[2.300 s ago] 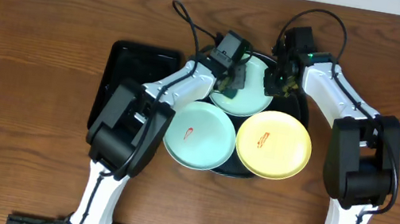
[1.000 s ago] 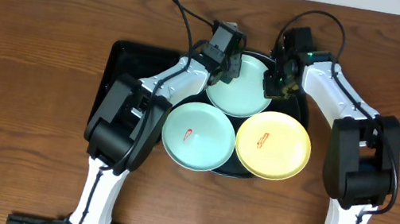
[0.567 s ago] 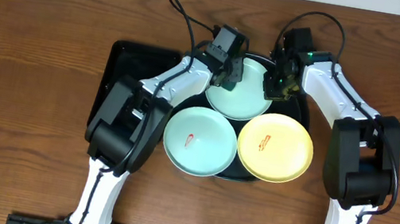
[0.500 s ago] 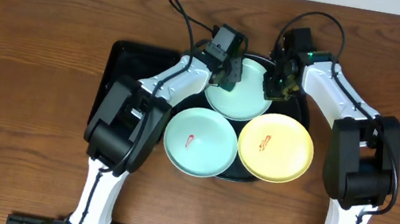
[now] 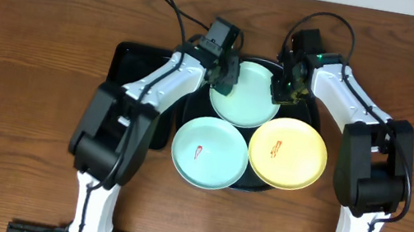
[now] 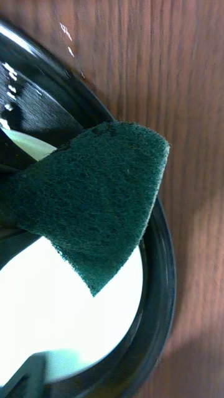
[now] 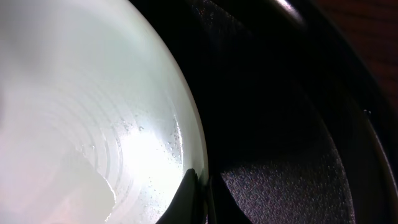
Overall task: Clean dirty plates on tray and stack at the side
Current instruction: 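Return the sponge with the left gripper to the black rectangular tray, then lift the back pale green plate off the round tray with the right gripper, then carry the green plate right and set it on the table, then move the right gripper back to the yellow plate rim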
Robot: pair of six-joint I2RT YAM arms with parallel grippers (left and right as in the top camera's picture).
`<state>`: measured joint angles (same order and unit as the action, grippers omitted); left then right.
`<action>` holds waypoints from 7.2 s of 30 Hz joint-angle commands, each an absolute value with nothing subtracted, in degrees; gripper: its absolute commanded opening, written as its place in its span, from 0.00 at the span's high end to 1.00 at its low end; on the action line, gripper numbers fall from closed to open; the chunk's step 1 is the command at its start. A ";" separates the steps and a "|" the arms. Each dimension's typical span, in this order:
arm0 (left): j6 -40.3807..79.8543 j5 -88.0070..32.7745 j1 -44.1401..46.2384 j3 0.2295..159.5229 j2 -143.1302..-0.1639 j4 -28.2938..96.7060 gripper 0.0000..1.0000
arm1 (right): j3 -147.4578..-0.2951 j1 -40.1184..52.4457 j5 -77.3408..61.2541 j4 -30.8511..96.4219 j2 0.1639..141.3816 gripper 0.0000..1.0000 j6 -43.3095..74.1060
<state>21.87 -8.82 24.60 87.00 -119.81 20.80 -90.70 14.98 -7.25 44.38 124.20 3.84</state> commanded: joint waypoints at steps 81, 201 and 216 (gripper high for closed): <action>16.10 -3.64 7.03 66.72 -99.11 37.71 0.17 | -88.88 41.65 59.88 42.61 100.62 0.99 -6.98; -5.58 -7.46 8.38 67.64 -100.29 35.81 0.20 | -64.90 -3.09 -18.28 51.27 73.41 0.55 8.97; -5.52 -6.44 8.45 67.44 -108.75 34.09 0.44 | -64.90 -3.09 -18.28 53.21 73.41 0.55 8.97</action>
